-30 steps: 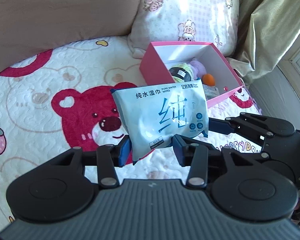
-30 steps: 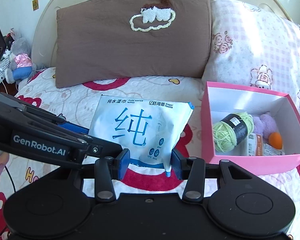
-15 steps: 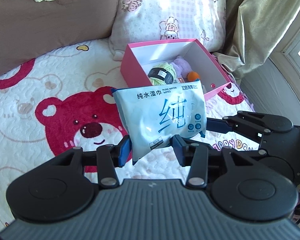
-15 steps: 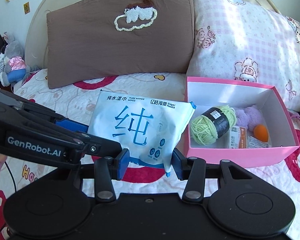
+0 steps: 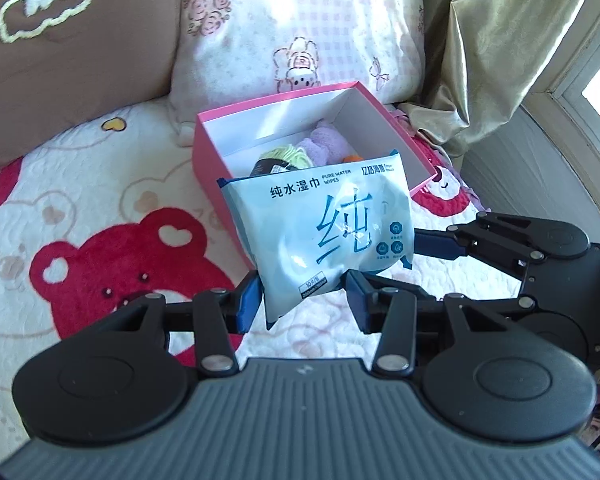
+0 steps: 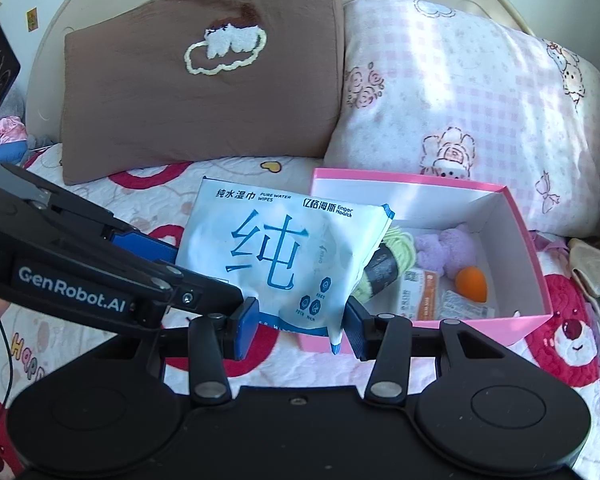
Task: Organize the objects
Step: 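Carry the wet-wipes packet with the left tool over the pink box, then lower the packet into the pink box and open the left tool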
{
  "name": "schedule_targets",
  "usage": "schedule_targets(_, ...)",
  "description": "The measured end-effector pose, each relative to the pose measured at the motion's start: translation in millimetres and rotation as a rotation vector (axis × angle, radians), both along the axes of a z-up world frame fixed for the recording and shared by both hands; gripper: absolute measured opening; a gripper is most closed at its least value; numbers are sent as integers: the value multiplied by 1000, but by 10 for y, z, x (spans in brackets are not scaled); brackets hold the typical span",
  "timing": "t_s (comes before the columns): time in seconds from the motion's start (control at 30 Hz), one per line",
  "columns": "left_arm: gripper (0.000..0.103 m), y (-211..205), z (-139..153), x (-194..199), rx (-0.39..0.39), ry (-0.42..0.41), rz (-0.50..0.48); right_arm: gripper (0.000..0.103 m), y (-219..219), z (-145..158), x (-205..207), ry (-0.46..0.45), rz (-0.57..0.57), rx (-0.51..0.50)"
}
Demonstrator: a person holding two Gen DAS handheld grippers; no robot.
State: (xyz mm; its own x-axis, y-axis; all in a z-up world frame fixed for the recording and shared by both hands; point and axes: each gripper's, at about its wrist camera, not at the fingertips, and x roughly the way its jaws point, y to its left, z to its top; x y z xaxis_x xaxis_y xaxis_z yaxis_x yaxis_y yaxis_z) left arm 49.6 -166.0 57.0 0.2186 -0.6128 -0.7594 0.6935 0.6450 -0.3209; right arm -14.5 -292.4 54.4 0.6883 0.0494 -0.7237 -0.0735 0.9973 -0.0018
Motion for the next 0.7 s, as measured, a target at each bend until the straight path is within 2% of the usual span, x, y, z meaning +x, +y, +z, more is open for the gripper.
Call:
schedule_targets(0.27,45,-561,-86,321,3,51,-44,53,-411,-45,265,18,2,-76)
schedule_targets(0.43,45,-872,-230,557,-5,137,-24,53,-729,-130,496,47,18,-80)
schedule_targets(0.6,45,-1091,-439,746,-19,273,29,53,-994,-249,698,104,39,-60)
schedule_targets(0.7,45,-1205,-513,782,-22,297,41,53,-1129,-308,752,124,34,-47)
